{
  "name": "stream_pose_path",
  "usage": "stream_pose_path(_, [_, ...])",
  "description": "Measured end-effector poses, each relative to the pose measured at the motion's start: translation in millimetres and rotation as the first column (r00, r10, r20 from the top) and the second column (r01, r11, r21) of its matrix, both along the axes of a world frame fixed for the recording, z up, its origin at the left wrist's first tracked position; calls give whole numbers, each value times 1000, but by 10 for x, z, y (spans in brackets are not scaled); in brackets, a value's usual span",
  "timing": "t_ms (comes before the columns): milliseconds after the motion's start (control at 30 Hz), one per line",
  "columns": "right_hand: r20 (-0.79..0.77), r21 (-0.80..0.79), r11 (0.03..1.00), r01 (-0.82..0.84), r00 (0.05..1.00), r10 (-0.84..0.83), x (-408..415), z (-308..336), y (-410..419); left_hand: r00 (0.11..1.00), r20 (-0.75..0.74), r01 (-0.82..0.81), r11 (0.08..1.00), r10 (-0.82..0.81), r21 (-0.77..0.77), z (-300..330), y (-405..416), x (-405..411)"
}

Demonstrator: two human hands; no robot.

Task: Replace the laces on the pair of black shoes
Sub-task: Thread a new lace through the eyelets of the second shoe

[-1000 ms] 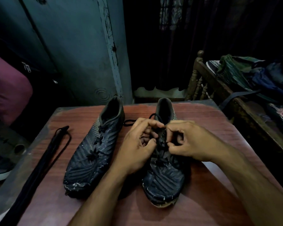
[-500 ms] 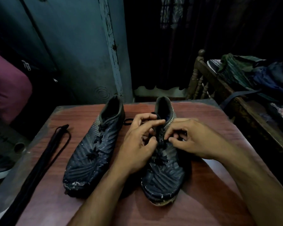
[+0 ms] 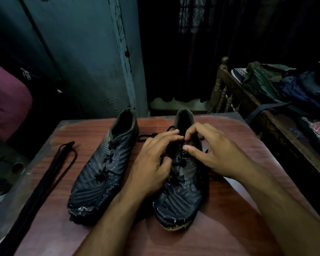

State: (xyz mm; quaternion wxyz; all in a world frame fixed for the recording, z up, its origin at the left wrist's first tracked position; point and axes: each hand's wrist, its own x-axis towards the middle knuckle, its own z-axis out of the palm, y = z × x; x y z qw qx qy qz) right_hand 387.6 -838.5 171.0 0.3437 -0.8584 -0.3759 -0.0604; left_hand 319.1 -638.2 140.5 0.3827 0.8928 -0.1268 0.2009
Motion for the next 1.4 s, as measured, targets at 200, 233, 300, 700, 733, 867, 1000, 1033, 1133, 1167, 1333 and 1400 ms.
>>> stream_pose_path(200, [-82,-2,1000,2,997,-2,3,90,-66,992,46,-113,994,114,-11,-51,33,33])
stream_pose_path(233, [-66,-31,999,-14,998,12,3,90,-63,992,46,-116,993,116,-14,-54,34,34])
stream_pose_path(300, [-46,-57,997,-44,998,41,1,84,-66,993,36,-110,994,110,-17,-54,34,36])
stream_pose_path(700, [12,-37,998,-55,998,55,40,117,-139,995,15,-95,995,95,8,-85,20,51])
stream_pose_path(733, [34,4,999,-48,998,48,44,107,-131,994,13,-108,994,108,8,-90,18,52])
stream_pose_path(867, [207,33,999,-20,978,12,59,60,-96,986,21,-166,985,166,54,-110,7,58])
stream_pose_path(1000, [386,29,996,79,919,-84,136,61,-167,983,10,-184,981,184,56,-147,31,73])
stream_pose_path(1033, [388,34,994,107,915,-112,157,73,-204,983,15,-186,981,185,48,-148,34,82])
stream_pose_path(1133, [303,75,988,134,941,-151,162,125,-314,987,15,-163,986,163,40,-149,17,85])
stream_pose_path(1167, [232,105,987,118,963,-140,141,139,-323,988,16,-156,987,156,38,-153,13,81])
stream_pose_path(1333, [106,-53,998,-25,994,30,92,32,-171,986,4,-167,984,167,63,-145,6,72])
stream_pose_path(1400, [118,-45,998,-32,992,37,97,10,-133,984,-12,-175,983,176,59,-137,-3,47])
